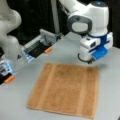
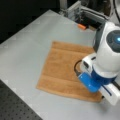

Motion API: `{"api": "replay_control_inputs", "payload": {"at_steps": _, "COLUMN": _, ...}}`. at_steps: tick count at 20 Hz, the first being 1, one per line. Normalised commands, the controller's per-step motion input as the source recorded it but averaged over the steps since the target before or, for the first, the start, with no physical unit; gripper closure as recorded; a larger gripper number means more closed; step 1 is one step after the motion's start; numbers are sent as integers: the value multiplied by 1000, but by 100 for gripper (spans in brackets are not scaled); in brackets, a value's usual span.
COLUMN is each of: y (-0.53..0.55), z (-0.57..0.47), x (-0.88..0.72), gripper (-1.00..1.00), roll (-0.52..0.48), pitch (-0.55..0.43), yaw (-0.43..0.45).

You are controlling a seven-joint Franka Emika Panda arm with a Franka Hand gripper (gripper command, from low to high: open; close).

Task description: Folding a towel twice

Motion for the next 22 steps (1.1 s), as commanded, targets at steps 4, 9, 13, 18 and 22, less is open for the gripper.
{"api": "replay_control_inputs", "payload": {"at_steps": 4, "y": 190, "z": -33, "x": 246, "gripper": -100, "roll": -240, "pitch": 29, "yaw": -89}}
{"api": "replay_control_inputs", "payload": {"at_steps": 9, "y": 226, "z": -34, "x": 228, "gripper": -100, "roll": -254, "pitch": 68, "yaw": -91}}
{"api": "replay_control_inputs", "payload": {"at_steps": 13, "y": 267, "z": -34, "x": 246, "gripper": -100, "roll": -247, "pitch": 63, "yaw": -88}}
{"api": "replay_control_inputs", "payload": {"at_steps": 18, "y": 294, "z": -173, "x": 239, "gripper": -100, "roll": -99, "pitch": -34, "yaw": -101}}
{"api": "replay_control_inputs", "payload": {"at_steps": 22, "y": 222, "z": -190, "x": 201, "gripper": -100, "roll": -64, "pitch": -50, "yaw": -100}}
